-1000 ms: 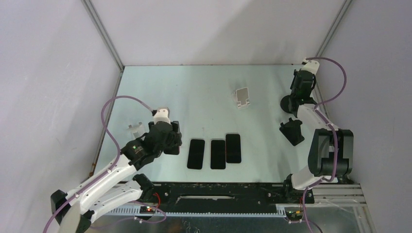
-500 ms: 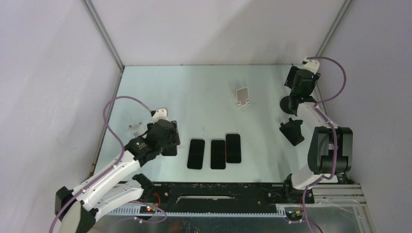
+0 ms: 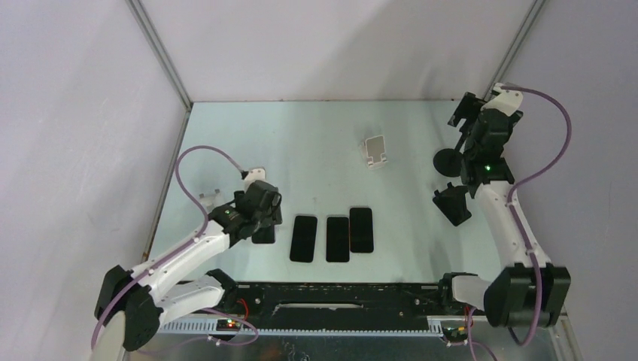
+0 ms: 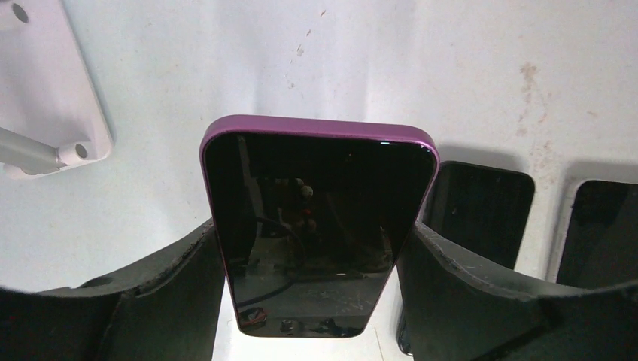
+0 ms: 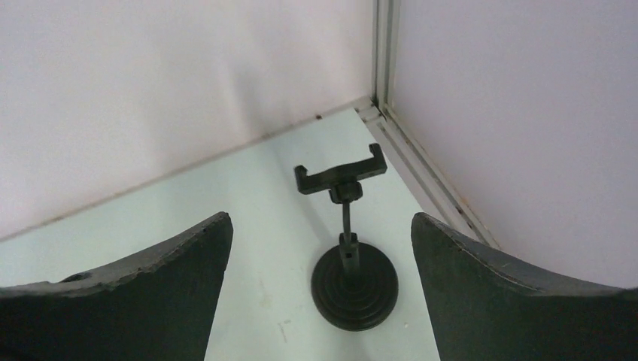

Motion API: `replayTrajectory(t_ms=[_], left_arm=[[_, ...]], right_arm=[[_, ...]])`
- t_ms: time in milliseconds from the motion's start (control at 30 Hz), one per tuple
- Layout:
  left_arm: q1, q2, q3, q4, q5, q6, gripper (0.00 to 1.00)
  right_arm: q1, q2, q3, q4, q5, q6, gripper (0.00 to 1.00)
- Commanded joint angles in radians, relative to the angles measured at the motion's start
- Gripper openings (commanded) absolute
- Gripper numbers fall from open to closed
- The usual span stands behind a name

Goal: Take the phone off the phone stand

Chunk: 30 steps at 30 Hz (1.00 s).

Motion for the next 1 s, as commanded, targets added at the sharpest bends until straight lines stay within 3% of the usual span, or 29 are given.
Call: replayTrajectory(t_ms=[0,433,967], left_arm=[[0.006,0.056,0.006,0.061,-0.009,-0.023,0.0],[0.005,0.239,-0.053,0.147,0.097,-0.087,0.0],[-0.018,0.308,-0.136,0.2,0.178,-0.136,0.06]], right_arm=[[0.05,-0.127,0.041,-0.038,-0.012,0.01,0.91],[0.329,-0.34,0.04,-0.078,-0.028,-0.052,0.9],[0.365,-0.398,0.041,-0.183,-0.001,-0.005,0.9]])
